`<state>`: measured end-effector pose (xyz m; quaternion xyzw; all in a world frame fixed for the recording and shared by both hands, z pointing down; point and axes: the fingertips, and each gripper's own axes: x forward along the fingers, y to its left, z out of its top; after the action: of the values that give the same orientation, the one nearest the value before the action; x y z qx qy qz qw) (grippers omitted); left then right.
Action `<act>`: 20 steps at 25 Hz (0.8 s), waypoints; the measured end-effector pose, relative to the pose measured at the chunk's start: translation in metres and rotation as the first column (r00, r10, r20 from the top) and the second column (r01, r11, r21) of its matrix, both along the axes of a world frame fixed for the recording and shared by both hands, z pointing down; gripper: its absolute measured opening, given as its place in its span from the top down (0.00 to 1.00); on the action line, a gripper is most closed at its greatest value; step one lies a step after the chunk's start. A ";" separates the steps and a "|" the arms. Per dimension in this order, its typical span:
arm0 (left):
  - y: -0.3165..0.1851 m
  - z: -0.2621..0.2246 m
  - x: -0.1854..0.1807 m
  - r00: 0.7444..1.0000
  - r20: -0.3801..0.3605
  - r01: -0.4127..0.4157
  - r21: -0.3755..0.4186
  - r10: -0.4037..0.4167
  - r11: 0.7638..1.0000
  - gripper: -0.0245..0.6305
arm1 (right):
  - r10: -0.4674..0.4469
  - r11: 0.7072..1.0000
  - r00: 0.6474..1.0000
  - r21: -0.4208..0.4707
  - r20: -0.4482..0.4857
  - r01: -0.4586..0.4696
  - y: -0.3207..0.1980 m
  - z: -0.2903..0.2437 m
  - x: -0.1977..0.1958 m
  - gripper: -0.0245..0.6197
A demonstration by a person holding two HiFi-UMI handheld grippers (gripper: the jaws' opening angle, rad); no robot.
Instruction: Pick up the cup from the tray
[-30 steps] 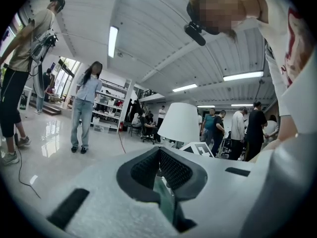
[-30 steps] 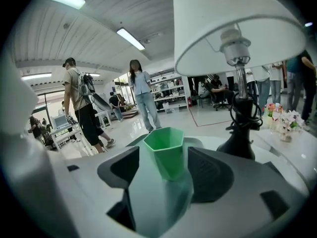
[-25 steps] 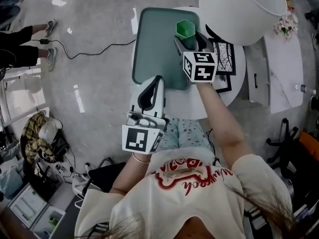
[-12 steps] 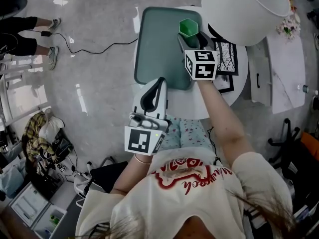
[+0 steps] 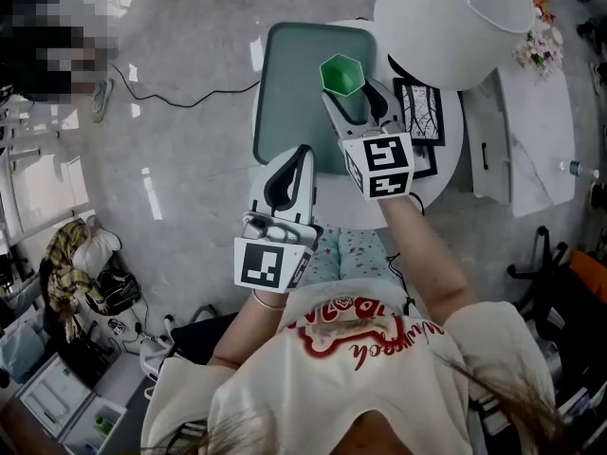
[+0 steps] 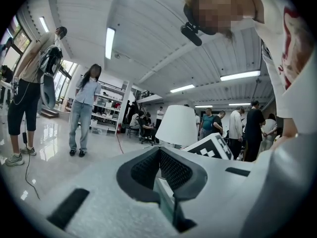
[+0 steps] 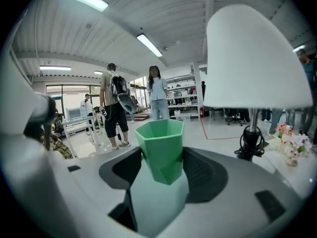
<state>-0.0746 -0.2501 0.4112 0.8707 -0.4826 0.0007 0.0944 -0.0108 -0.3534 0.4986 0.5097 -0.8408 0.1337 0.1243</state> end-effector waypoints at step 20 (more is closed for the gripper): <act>0.005 -0.086 0.034 0.999 0.009 -0.034 0.155 0.033 0.987 0.94 | -0.030 0.985 0.999 0.169 0.028 0.025 0.082 -0.164 0.044 0.54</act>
<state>-0.0402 -0.2453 0.3253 0.8834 -0.4668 -0.0323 0.0246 0.0333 -0.2714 0.3343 0.5045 -0.8579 0.0682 0.0698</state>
